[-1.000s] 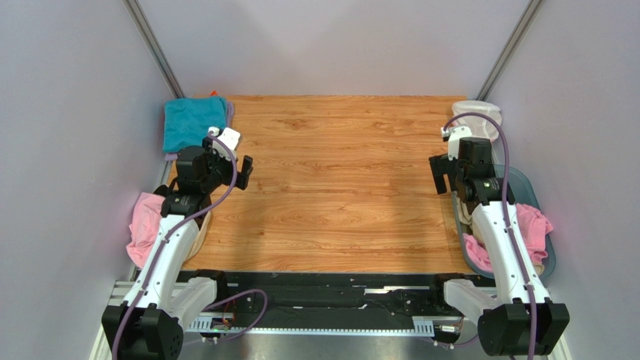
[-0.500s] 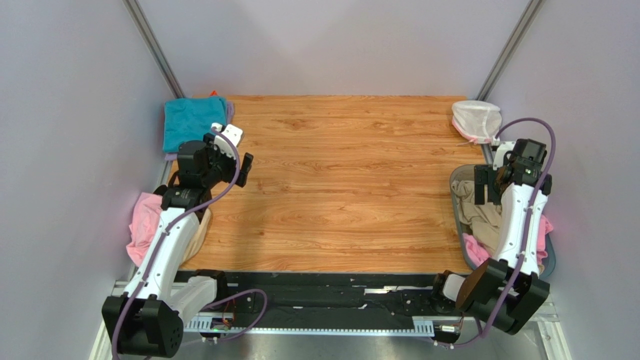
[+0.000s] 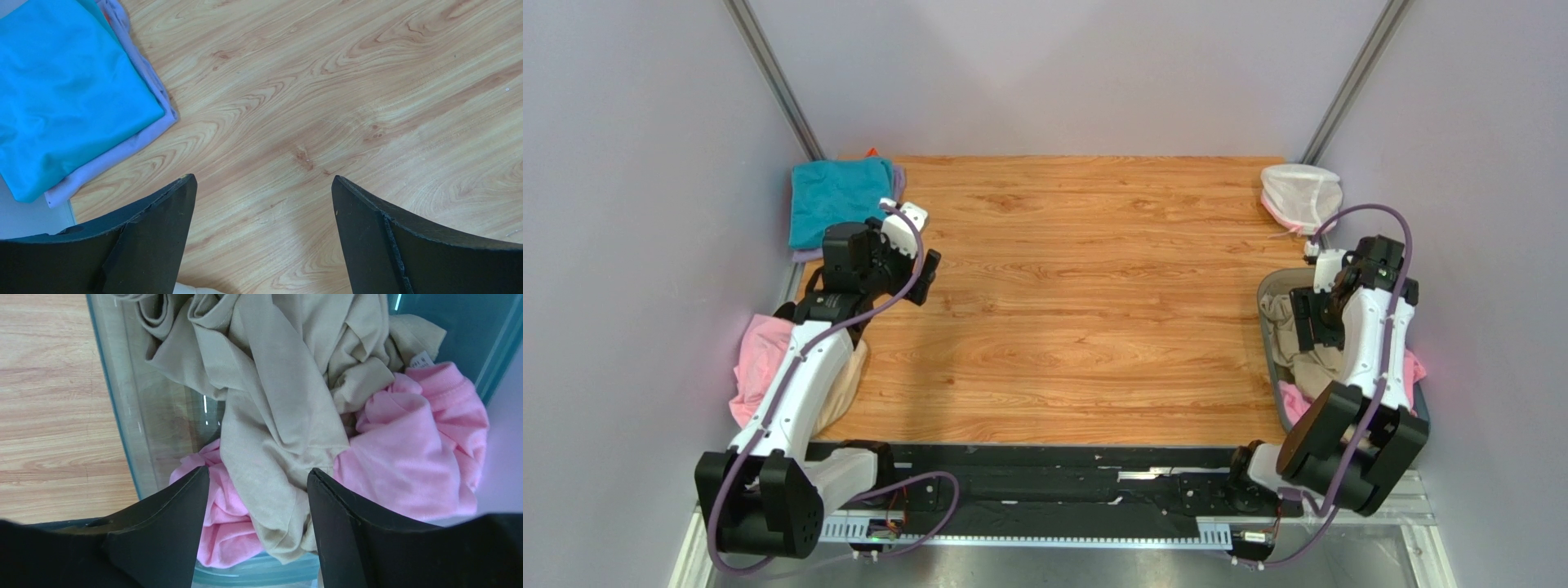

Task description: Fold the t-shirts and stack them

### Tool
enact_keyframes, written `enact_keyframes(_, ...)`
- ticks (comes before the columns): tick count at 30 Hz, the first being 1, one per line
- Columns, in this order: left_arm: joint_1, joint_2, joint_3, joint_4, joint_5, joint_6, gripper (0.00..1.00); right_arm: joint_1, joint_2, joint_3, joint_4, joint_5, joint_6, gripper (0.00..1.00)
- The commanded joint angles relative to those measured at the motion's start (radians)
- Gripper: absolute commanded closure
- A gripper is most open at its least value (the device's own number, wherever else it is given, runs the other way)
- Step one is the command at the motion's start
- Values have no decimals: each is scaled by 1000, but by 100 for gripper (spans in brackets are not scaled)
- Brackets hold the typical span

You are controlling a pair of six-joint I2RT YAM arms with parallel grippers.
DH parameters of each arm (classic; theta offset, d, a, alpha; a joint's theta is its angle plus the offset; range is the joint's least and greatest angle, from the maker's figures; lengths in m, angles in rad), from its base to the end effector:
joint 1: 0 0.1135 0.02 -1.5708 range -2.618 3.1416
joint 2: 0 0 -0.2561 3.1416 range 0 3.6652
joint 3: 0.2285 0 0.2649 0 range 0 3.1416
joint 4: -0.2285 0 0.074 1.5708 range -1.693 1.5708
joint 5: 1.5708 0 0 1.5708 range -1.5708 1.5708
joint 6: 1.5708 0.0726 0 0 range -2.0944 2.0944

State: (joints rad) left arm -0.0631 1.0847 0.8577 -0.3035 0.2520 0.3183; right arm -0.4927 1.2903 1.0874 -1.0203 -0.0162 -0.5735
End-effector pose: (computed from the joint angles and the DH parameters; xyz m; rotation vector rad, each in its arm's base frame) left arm 0.2880 -0.0363 0.2673 0.5422 2.0130 -0.1097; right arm 0.2330 -0.1238 0.2285 -0.1181 2.8224 -0.2324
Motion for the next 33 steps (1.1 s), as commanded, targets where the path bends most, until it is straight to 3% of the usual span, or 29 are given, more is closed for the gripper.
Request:
enact_keyframes(1, 3, 6, 58, 4, -16, 18, 10, -14, 76, 12, 69, -37, -43, 36)
enact_keyframes(16, -3, 69, 49, 32, -62, 22, 12, -14, 345, 126, 184, -34, -39, 41)
enact_keyframes(19, -3, 73, 44, 35, -63, 27, 13, -10, 386, 153, 189, -36, -37, 63)
enact_keyframes(20, -3, 75, 43, 33, -63, 27, 13, -12, 394, 161, 178, -34, -37, 86)
enact_keyframes(21, -4, 78, 41, 37, -65, 28, 13, -12, 409, 170, 171, -33, -35, 99)
enact_keyframes(29, -4, 67, 38, 38, -66, 31, 14, 29, 264, 331, -15, -70, -22, 100)
enact_keyframes(33, -4, 58, 44, 35, -59, 16, 15, 68, 187, 655, -133, -88, 3, 100)
